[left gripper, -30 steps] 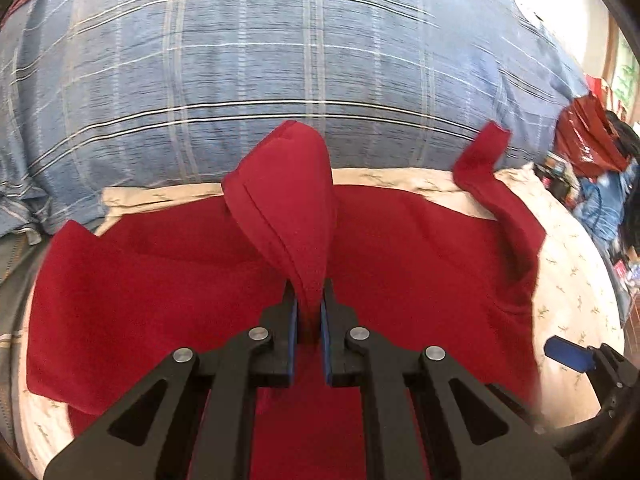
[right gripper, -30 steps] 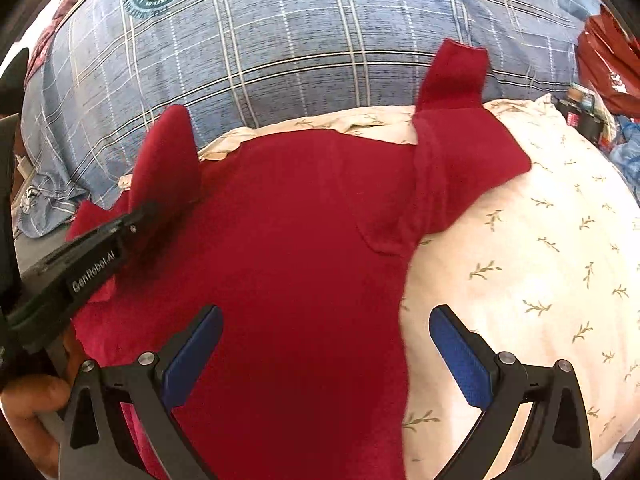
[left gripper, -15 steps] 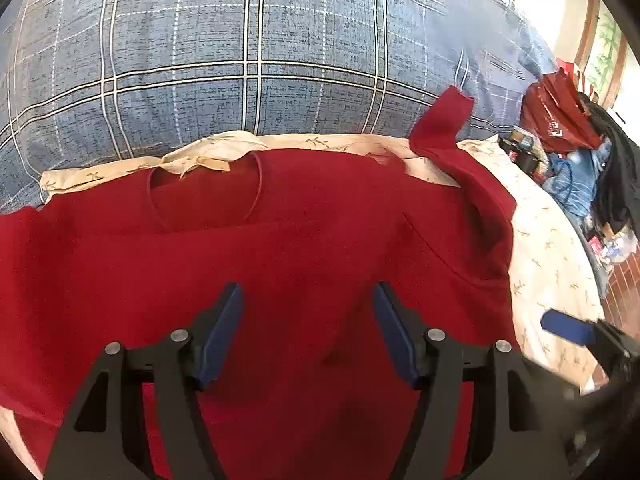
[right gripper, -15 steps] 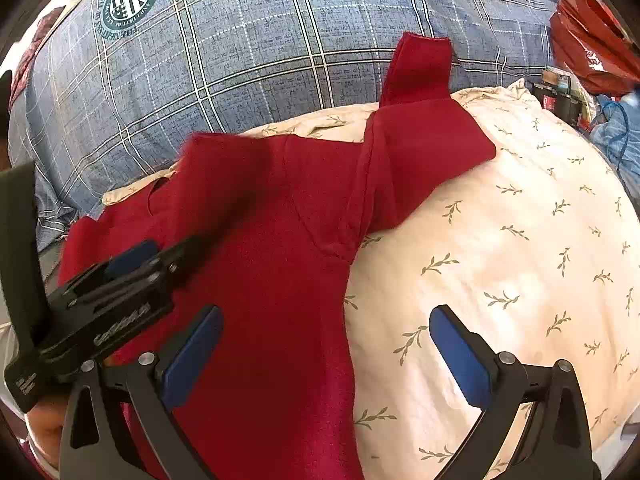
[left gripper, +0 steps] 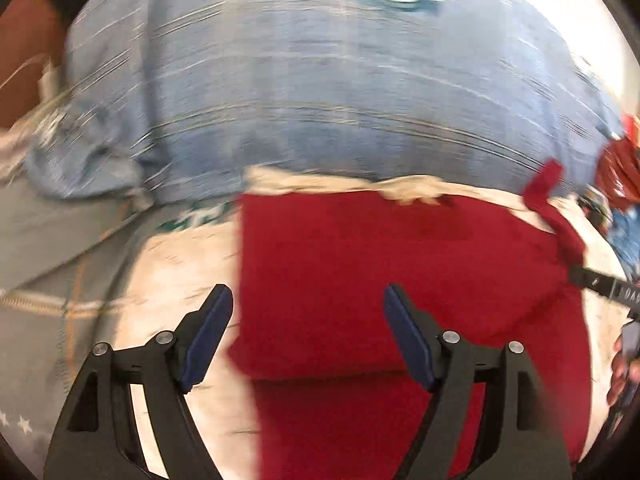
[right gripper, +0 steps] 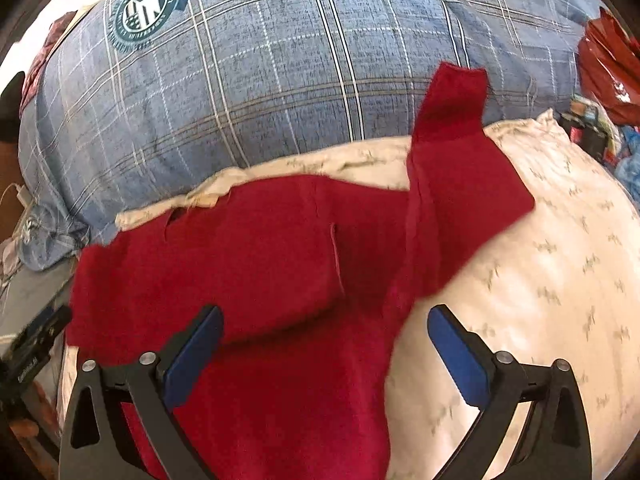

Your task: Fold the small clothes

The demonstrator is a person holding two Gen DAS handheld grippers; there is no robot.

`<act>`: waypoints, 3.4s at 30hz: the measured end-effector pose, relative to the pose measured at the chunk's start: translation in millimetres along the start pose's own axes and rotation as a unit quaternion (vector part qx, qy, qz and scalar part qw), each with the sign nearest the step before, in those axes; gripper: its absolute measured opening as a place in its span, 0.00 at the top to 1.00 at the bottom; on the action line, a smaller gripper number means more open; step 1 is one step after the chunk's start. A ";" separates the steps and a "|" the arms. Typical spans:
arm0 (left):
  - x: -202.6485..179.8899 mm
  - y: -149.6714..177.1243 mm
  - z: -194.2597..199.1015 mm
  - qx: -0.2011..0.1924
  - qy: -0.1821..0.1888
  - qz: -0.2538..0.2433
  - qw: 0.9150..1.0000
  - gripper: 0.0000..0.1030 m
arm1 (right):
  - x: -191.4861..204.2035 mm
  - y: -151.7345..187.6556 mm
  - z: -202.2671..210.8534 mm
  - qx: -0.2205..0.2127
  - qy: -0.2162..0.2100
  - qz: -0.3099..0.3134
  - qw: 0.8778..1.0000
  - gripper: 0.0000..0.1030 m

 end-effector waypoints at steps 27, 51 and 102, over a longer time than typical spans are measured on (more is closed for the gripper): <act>49.9 10.1 -12.7 0.010 -0.032 0.080 0.996 0.25 | -28.2 -11.7 3.3 0.031 -0.060 -0.003 0.998 0.40; 64.7 0.5 -4.2 -0.012 -0.047 0.099 0.994 0.25 | 22.4 -30.8 -14.2 -0.066 0.012 0.011 0.998 0.95; 34.7 9.2 -18.0 0.005 -0.053 0.051 0.997 0.23 | 137.2 39.2 -15.3 0.009 -0.097 0.196 0.976 0.64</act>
Point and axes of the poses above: each gripper's, at about its wrist camera, not at the fingertips, and z roughly against the way its jaws point, x to its left, y to its underside, the point moved 1 cm from there along -z, roughly the way its jaws point, and after that the axes turned 11 degrees about y, right-handed, at the moved point
